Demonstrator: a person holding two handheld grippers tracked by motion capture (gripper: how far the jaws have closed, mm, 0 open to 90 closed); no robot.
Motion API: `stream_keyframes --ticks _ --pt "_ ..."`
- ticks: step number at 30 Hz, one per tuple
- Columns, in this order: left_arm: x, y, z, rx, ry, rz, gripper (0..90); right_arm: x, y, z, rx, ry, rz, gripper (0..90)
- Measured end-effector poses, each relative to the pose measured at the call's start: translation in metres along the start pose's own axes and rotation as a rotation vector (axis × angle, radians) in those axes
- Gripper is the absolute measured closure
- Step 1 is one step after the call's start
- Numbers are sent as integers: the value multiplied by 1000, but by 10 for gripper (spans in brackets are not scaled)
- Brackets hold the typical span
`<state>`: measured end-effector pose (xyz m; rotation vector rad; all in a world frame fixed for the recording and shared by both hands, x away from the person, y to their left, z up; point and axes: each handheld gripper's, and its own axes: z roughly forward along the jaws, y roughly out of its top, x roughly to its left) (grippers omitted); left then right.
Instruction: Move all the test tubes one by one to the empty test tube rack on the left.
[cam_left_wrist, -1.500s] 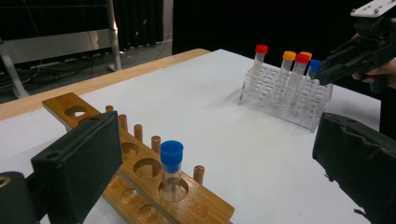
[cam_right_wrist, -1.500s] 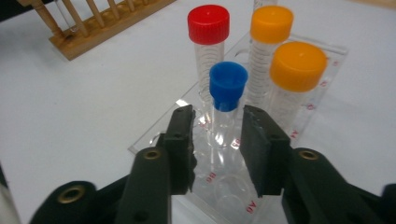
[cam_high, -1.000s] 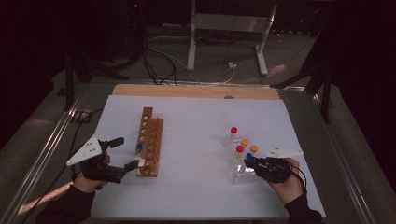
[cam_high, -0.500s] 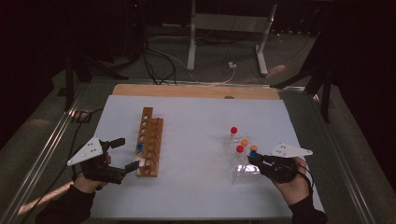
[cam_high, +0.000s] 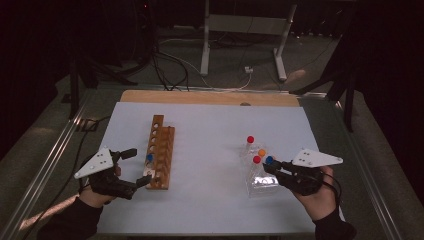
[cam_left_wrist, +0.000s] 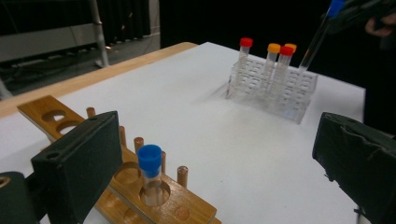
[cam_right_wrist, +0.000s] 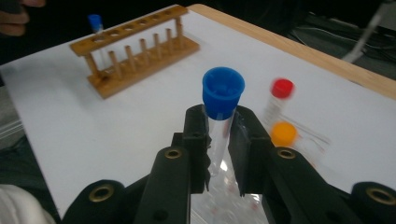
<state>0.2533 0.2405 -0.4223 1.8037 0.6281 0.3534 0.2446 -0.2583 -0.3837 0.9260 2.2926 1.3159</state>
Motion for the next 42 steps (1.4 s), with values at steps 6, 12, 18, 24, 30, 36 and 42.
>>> stream_keyframes --ticks 6,12,18,24,30,36,42 --pt "-4 9 2 4 -28 6 25 11 14 13 -4 43 -44 772" --pt "-11 19 11 21 -71 11 27 21 23 32 10 83 -88 772" --pt "-19 30 24 33 -109 24 28 31 26 51 25 130 -110 772" --pt "-28 37 40 34 -164 30 40 43 26 67 44 174 -129 772" --pt "-40 42 60 31 -222 48 74 57 23 81 74 209 -156 772" --pt "-52 44 77 30 -263 74 168 66 20 90 88 242 -170 772" --pt "-59 45 86 27 -291 93 308 71 19 94 97 259 -174 772"
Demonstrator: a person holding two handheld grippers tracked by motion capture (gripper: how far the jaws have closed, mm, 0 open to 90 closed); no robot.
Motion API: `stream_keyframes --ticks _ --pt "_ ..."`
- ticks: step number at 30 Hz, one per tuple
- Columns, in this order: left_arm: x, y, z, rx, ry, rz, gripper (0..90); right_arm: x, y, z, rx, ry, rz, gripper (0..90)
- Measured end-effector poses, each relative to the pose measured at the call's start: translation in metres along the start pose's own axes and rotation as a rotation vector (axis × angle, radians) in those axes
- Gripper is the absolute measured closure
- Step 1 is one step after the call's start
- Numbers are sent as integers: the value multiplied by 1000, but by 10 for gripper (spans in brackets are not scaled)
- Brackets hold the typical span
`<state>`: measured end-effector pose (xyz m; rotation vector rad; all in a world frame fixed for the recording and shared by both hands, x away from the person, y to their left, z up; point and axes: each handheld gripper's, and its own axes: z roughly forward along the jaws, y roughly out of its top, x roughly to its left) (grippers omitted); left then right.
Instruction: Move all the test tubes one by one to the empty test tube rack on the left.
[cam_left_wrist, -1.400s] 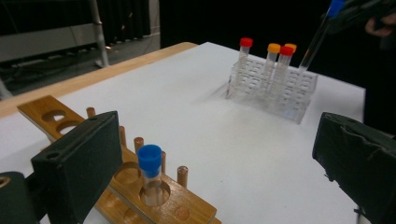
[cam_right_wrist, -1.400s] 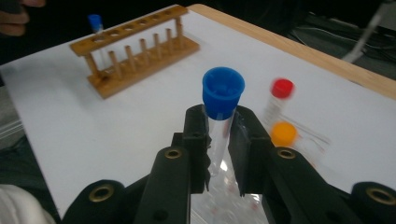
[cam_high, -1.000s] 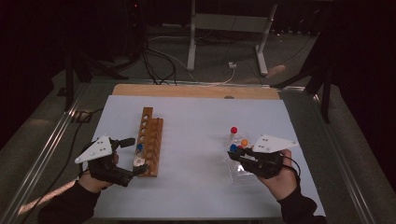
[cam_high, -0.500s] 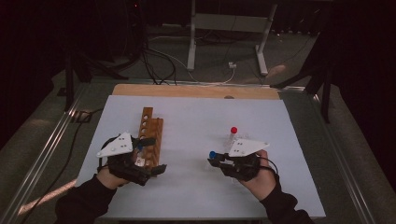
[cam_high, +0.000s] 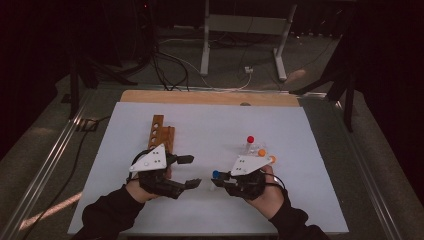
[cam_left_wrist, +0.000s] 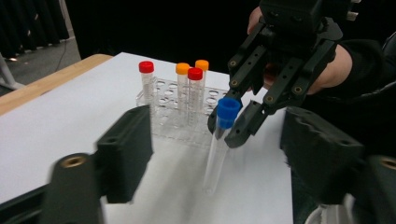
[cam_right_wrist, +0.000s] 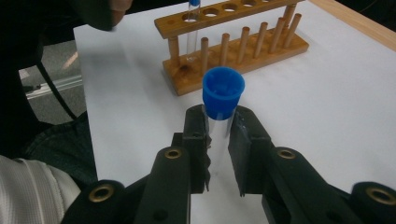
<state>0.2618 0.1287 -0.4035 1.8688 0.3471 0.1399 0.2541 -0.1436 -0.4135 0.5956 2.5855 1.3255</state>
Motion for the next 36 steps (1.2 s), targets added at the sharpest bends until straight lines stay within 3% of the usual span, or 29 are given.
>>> stream_keyframes --ticks 19,36 --pt "-12 1 25 25 -25 67 539 8 1 8 11 34 -15 772" --pt "-13 1 37 35 -33 101 758 9 2 7 10 34 -16 771"
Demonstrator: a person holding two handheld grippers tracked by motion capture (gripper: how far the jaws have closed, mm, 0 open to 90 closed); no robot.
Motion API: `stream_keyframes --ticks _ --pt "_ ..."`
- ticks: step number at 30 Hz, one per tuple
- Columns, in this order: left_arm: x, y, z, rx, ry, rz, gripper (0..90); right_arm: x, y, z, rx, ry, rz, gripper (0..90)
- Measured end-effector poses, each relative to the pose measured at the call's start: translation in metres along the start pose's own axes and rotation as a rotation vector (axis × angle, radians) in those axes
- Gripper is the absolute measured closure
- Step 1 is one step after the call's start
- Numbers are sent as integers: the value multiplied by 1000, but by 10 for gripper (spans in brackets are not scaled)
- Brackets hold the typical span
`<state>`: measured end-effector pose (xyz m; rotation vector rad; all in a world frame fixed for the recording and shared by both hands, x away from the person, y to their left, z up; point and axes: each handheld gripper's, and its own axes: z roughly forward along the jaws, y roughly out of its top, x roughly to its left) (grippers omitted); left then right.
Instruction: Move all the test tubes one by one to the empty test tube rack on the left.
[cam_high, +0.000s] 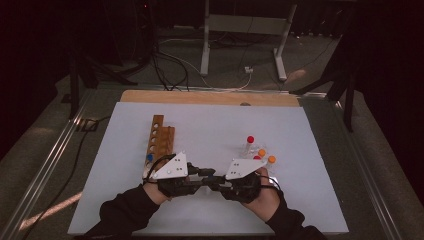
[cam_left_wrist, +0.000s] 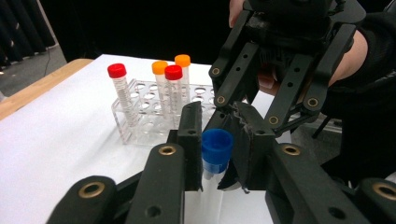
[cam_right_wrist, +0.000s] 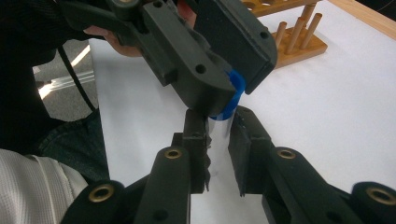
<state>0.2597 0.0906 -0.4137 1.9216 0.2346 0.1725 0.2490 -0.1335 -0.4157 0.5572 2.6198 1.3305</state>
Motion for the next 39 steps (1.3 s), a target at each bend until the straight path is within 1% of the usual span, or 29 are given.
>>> stream_keyframes --ticks 7,10,12,14,16,18,19,21,22,23,24,25,26,27,28,29,30,31,34,37,39 --pt "0 2 0 -8 4 5 774 -1 0 -2 -10 -2 3 768" --pt "1 3 -2 -16 9 6 776 -1 0 -2 -28 -1 11 759" --pt "3 4 -4 -22 11 -1 777 -2 1 -4 -47 -6 11 701" --pt "4 5 -7 -27 22 1 777 -4 1 -7 -71 -13 16 580" --pt "7 7 -12 -33 33 -3 778 -5 2 -10 -93 -23 16 494" --pt "9 9 -17 -41 49 1 778 -5 2 -13 -114 -32 6 387" --pt "10 10 -19 -46 55 0 778 -6 2 -14 -131 -47 0 359" --pt "13 13 -25 -51 74 4 778 -7 1 -17 -156 -61 -5 323" --pt "14 14 -28 -54 81 2 778 -8 0 -19 -177 -70 -5 282" --pt "15 16 -32 -55 89 4 778 -9 0 -20 -188 -77 -4 251" --pt "17 17 -35 -55 101 7 778 -9 -1 -21 -190 -84 -3 239" --pt "18 18 -38 -54 110 9 778 -10 -1 -22 -188 -84 9 196" --pt "20 19 -41 -56 120 9 778 -10 -1 -23 -184 -85 34 129" --pt "22 21 -44 -57 127 9 778 -12 -1 -24 -183 -94 57 106" --pt "23 22 -47 -59 135 9 778 -12 -2 -25 -182 -87 56 105" --pt "25 23 -50 -60 148 10 778 -13 -2 -26 -184 -81 52 86" --pt "27 23 -53 -60 157 9 778 -12 -2 -27 -193 -92 50 35" --pt "29 24 -56 -60 167 8 778 -12 -2 -28 -201 -102 55 13" --pt "36 25 -64 -65 197 1 778 -12 -2 -31 -211 -110 55 0" --pt "42 25 -73 -69 230 -5 778 -13 -2 -33 -224 -84 82 0" --pt "47 25 -79 -70 251 -7 778 -12 -1 -34 -225 -81 83 0"
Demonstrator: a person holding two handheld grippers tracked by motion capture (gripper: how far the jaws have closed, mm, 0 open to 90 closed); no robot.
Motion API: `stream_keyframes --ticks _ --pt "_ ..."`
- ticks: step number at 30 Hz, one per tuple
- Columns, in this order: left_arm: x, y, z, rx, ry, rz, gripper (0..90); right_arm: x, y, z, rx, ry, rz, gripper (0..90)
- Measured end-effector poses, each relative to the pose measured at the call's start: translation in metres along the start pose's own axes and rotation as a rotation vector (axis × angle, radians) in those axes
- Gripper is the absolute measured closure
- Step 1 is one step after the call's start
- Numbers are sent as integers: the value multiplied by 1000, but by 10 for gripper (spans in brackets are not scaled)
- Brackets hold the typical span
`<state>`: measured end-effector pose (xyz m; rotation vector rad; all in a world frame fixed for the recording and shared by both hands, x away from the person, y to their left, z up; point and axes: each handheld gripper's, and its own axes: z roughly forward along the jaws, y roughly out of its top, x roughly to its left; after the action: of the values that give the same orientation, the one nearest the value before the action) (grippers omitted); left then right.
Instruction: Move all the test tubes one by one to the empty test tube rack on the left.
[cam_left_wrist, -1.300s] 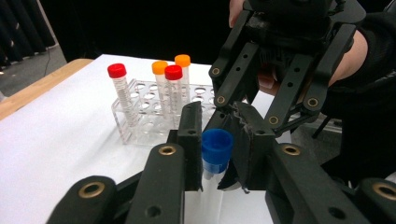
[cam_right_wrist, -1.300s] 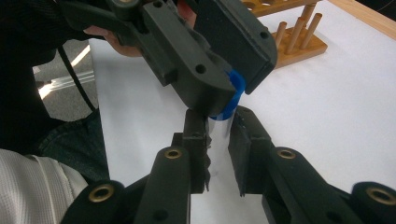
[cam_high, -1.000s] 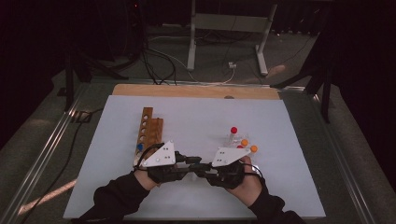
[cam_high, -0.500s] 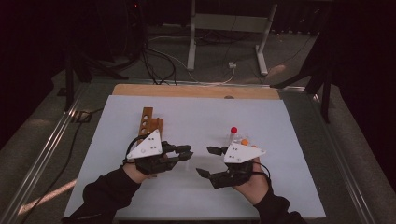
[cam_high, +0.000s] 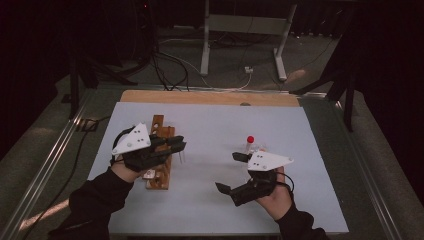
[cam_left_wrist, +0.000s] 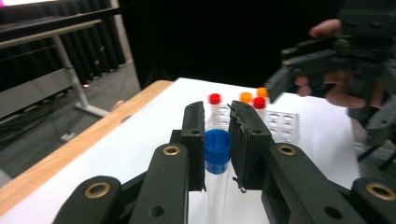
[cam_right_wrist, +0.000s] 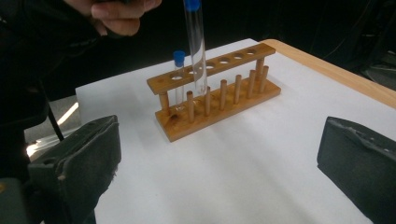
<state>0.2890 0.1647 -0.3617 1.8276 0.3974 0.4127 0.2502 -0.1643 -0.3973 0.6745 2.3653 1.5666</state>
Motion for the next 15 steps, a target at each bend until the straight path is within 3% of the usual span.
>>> stream_keyframes --ticks 15 --pt "32 -10 -23 11 128 -43 778 3 1 0 -5 -3 -32 0"
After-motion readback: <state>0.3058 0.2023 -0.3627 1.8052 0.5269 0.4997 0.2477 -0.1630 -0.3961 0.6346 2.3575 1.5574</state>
